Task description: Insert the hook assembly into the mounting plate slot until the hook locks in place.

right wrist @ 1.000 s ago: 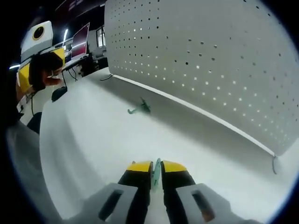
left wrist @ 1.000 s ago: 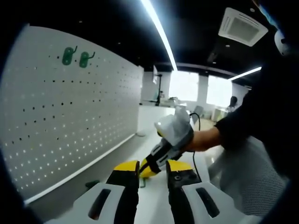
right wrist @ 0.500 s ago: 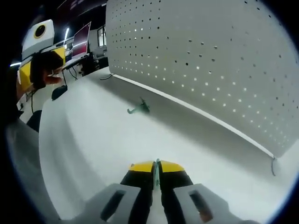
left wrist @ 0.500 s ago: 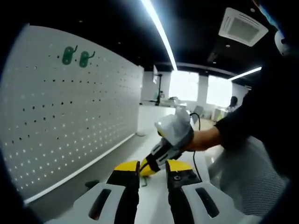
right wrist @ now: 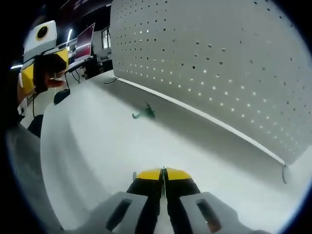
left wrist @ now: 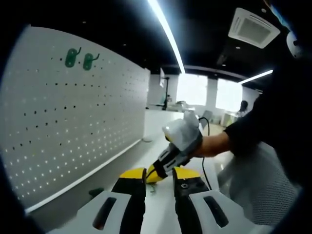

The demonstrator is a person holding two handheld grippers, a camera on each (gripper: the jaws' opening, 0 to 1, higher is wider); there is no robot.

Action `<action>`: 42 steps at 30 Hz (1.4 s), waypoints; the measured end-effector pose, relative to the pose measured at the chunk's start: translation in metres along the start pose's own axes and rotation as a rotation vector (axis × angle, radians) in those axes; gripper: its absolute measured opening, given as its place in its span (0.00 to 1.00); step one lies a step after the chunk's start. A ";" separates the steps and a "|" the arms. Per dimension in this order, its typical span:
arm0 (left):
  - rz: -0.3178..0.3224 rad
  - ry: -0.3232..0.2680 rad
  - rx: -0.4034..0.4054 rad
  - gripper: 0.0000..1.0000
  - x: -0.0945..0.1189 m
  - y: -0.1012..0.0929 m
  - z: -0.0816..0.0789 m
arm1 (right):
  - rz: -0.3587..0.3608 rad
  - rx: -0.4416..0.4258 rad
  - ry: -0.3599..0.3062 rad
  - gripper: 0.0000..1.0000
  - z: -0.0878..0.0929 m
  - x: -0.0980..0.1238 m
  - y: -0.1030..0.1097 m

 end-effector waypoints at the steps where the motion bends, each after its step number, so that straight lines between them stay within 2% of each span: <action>1: 0.000 0.001 -0.001 0.22 0.000 0.000 0.000 | 0.002 -0.003 -0.002 0.00 -0.001 0.000 0.000; 5: 0.000 0.003 0.000 0.22 0.000 -0.001 0.001 | 0.002 -0.030 -0.033 0.00 -0.006 0.003 -0.002; 16: 0.002 0.007 -0.001 0.21 -0.001 -0.001 0.001 | -0.015 -0.082 -0.054 0.00 -0.006 0.005 -0.002; 24: 0.000 0.007 -0.003 0.21 -0.001 -0.001 0.001 | -0.040 -0.122 -0.094 0.00 -0.014 0.008 0.001; 42: -0.002 0.004 0.002 0.20 0.000 -0.001 0.001 | -0.172 -0.233 -0.309 0.00 -0.046 0.023 0.011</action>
Point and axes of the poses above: the point that each gripper's makers call its tool centre point, and the gripper's own axes: x roughly backward along the fingers, y roughly to its left, z roughly out of its underside, the point moved 3 cm from there along x, roughly backward along the fingers, and after that the axes turned 5 degrees about x, right-handed, at the moved point
